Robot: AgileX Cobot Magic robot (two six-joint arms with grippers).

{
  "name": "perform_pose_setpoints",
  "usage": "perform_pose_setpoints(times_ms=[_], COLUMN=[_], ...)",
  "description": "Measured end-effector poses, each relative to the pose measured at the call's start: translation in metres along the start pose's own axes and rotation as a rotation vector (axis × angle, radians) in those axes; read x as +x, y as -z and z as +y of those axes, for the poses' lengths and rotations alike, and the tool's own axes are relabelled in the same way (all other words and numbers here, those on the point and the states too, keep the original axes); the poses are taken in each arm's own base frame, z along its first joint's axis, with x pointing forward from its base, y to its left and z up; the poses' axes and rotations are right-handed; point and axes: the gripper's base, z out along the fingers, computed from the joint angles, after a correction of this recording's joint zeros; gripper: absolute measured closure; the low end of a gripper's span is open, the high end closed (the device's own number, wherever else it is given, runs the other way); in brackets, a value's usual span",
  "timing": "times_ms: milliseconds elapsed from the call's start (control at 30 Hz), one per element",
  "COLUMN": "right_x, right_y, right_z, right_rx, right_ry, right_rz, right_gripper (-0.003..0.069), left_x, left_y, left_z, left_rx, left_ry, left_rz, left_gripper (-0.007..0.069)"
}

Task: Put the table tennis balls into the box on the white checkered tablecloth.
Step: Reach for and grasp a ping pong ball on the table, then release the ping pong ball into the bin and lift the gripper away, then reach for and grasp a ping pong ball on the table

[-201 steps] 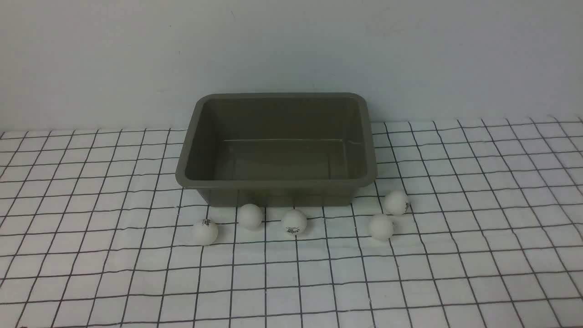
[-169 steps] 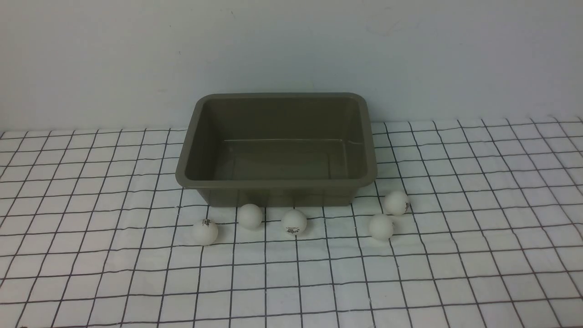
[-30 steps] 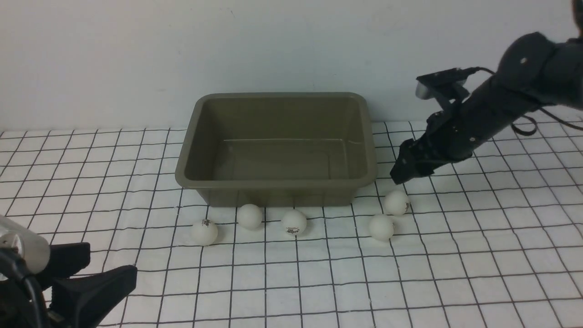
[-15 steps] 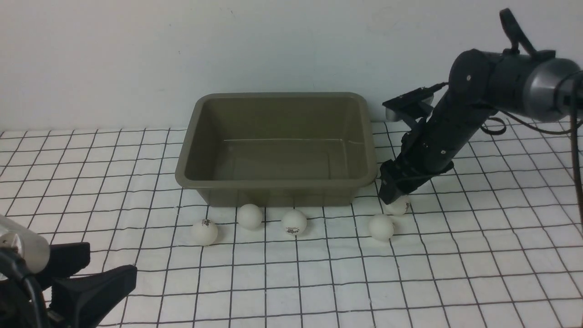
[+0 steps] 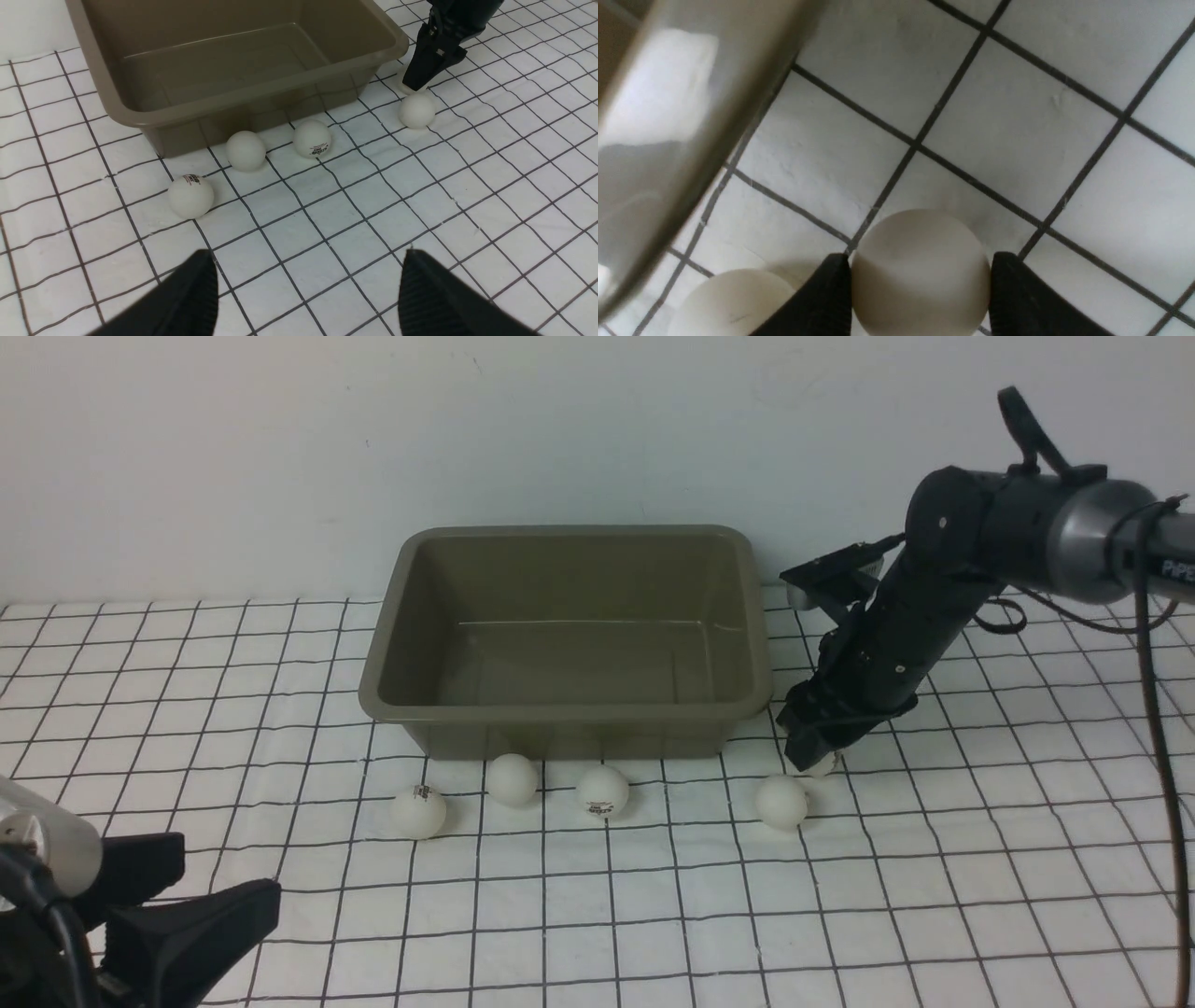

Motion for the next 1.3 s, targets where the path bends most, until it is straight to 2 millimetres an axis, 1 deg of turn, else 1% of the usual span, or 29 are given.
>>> perform_pose_setpoints(times_ms=[33, 100, 167, 233, 267, 300, 333, 367, 433, 500, 567, 667, 733, 800, 867, 933, 1000, 1033, 1067, 1100, 1200, 1300], right_x=[0.0, -0.002, -0.004, -0.01, -0.016, -0.021, -0.03, -0.036, -0.05, -0.061, -0.065, -0.065, -0.064, -0.064, -0.062, -0.059, -0.049, -0.044, -0.037, -0.032, -0.022, -0.015], right_y=[0.0, 0.004, 0.013, 0.034, 0.053, 0.067, 0.083, 0.093, 0.104, 0.101, 0.088, 0.06, 0.052, 0.05, 0.057, 0.072, 0.104, 0.118, 0.138, 0.151, 0.184, 0.202], right_z=[-0.001, -0.004, -0.007, -0.009, -0.008, -0.005, 0.0, 0.006, 0.024, 0.038, 0.046, 0.049, 0.047, 0.045, 0.04, 0.033, 0.022, 0.018, 0.015, 0.013, 0.016, 0.022], right_rx=[0.01, 0.046, 0.086, 0.133, 0.145, 0.138, 0.107, 0.065, -0.042, -0.111, -0.147, -0.177, -0.173, -0.147, -0.098, -0.039, 0.034, 0.055, 0.079, 0.092, 0.118, 0.119], right_ry=[0.006, 0.031, 0.047, 0.058, 0.061, 0.065, 0.078, 0.087, 0.117, 0.156, 0.186, 0.227, 0.24, 0.249, 0.255, 0.267, 0.25, 0.229, 0.206, 0.19, 0.158, 0.122], right_rz=[-0.001, 0.001, -0.002, -0.029, -0.072, -0.116, -0.179, -0.234, -0.332, -0.375, -0.366, -0.305, -0.288, -0.278, -0.273, -0.265, -0.249, -0.246, -0.246, -0.245, -0.28, -0.313], right_gripper=[0.0318, 0.0311, 0.031, 0.031, 0.031, 0.031, 0.031, 0.031, 0.031, 0.031, 0.031, 0.031, 0.0308, 0.0261, 0.0176, 0.0111, 0.0087, 0.0087, 0.009, 0.0095, 0.0116, 0.0128], left_x=[0.0, 0.0, 0.0, 0.0, 0.0, 0.0, 0.0, 0.0, 0.0, 0.0, 0.0, 0.0, 0.0, 0.0, 0.0, 0.0, 0.0, 0.0, 0.0, 0.0, -0.001, -0.002], left_y=[0.0, 0.0, 0.0, 0.0, 0.0, 0.0, 0.0, 0.0, 0.0, 0.0, 0.0, 0.0, 0.0, 0.0, 0.0, 0.0, 0.0, 0.0, 0.0, 0.0, 0.0, 0.0], left_z=[0.0, 0.0, 0.0, 0.0, 0.0, 0.0, 0.0, 0.0, 0.0, 0.0, 0.0, 0.0, 0.0, 0.0, 0.0, 0.0, 0.0, 0.0, 0.0, 0.0, 0.001, 0.002], left_rx=[0.0, 0.0, 0.0, 0.0, 0.0, 0.0, 0.0, 0.0, 0.0, 0.0, 0.0, 0.0, 0.0, 0.001, 0.002, 0.002, 0.002, 0.002, 0.002, 0.001, -0.01, -0.017], left_ry=[0.0, 0.0, 0.0, 0.0, 0.0, 0.0, 0.0, 0.0, 0.0, 0.0, 0.0, 0.0, 0.0, 0.001, 0.002, 0.002, 0.002, 0.002, 0.002, 0.003, 0.004, 0.004], left_rz=[0.0, 0.0, 0.0, 0.0, 0.0, 0.0, 0.0, 0.0, 0.0, 0.0, 0.0, 0.0, 0.0, -0.001, -0.002, -0.002, -0.002, -0.002, -0.002, -0.003, -0.015, -0.021], left_gripper=[0.0157, 0.0157, 0.0157, 0.0157, 0.0157, 0.0157, 0.0157, 0.0157, 0.0157, 0.0157, 0.0157, 0.0157, 0.0157, 0.0157, 0.0157, 0.0157, 0.0157, 0.0157, 0.0157, 0.0157, 0.0157, 0.0157])
